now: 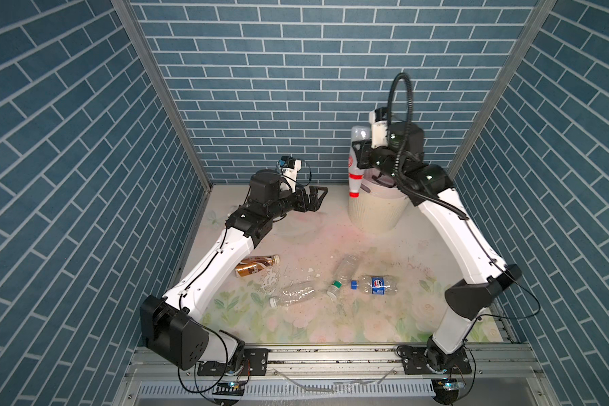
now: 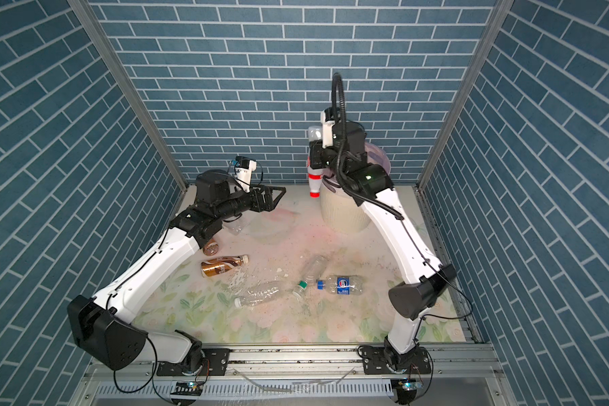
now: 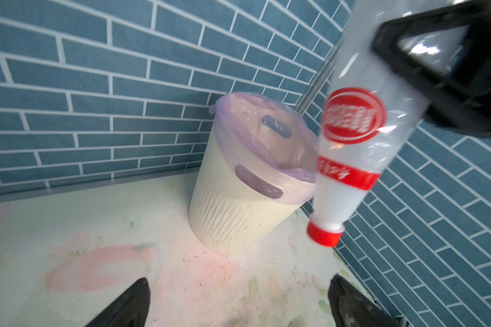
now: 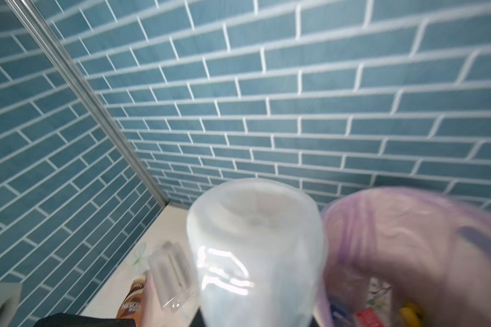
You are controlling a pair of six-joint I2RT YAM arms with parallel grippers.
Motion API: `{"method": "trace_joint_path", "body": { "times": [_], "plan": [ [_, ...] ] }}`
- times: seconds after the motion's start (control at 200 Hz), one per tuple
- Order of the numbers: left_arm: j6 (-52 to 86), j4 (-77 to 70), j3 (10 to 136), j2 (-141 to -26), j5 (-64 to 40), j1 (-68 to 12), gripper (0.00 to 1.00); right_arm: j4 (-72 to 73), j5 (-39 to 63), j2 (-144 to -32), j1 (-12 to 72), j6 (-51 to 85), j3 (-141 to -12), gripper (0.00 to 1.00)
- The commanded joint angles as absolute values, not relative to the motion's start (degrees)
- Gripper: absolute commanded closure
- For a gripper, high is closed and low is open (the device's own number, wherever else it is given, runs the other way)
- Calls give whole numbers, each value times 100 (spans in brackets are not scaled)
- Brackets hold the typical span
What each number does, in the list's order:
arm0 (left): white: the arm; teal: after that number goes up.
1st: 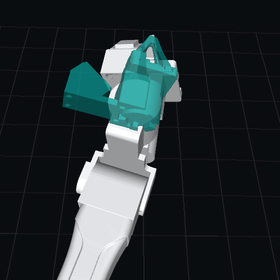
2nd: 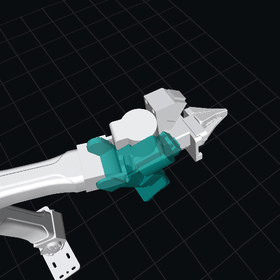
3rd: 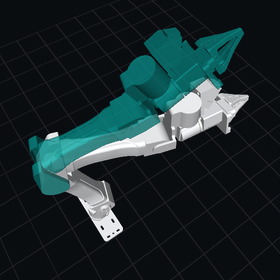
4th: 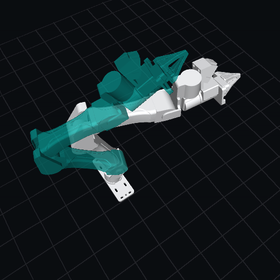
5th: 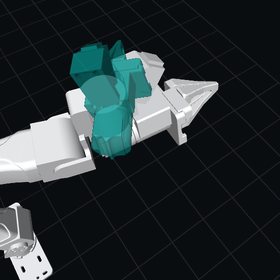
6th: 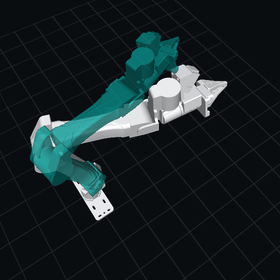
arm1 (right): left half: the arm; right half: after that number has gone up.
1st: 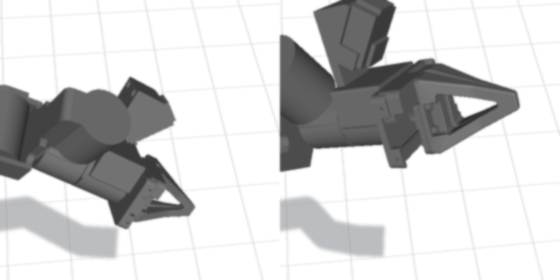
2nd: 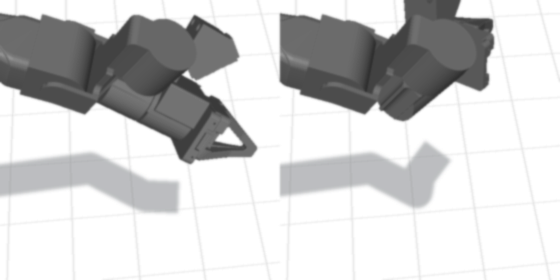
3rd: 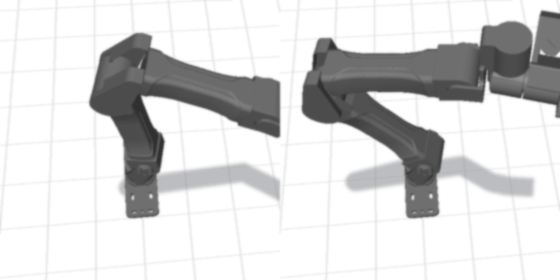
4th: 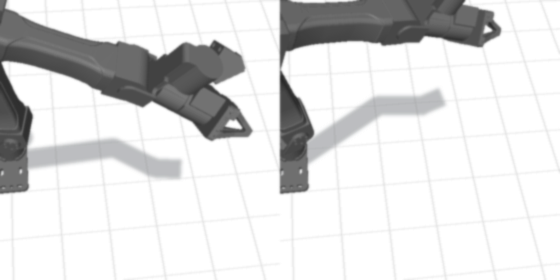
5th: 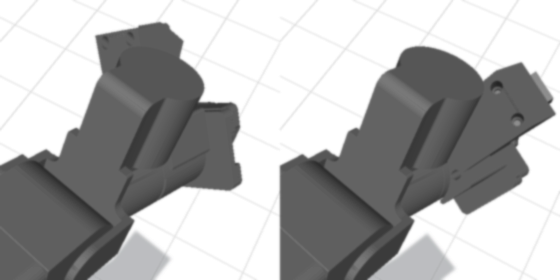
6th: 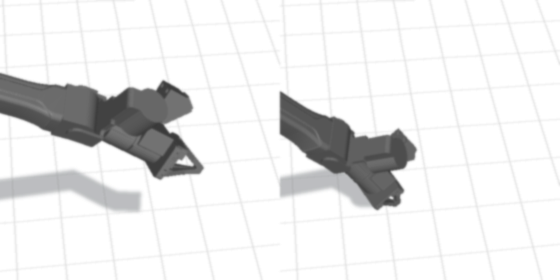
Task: Throw the plastic bottles in the bin
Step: Pick up the plastic bottle from the top-center of the table, then throw the plastic bottle into the trash bin.
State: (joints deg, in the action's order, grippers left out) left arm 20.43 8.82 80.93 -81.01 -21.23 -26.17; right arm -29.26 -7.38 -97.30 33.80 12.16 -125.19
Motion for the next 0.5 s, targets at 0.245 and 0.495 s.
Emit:
{"method": "trace_joint_path", "body": {
  "times": [0.245,0.495],
  "plan": [
    [1521,1292,9070,-8601,-1953,-3040,1,-850,-2483,-8015,2573,-23,-11536,80],
    [1493,1322,8925,-8676,-1900,-3064,1,-1653,-2250,-9585,2008,812,-12108,80]
  ]
}}
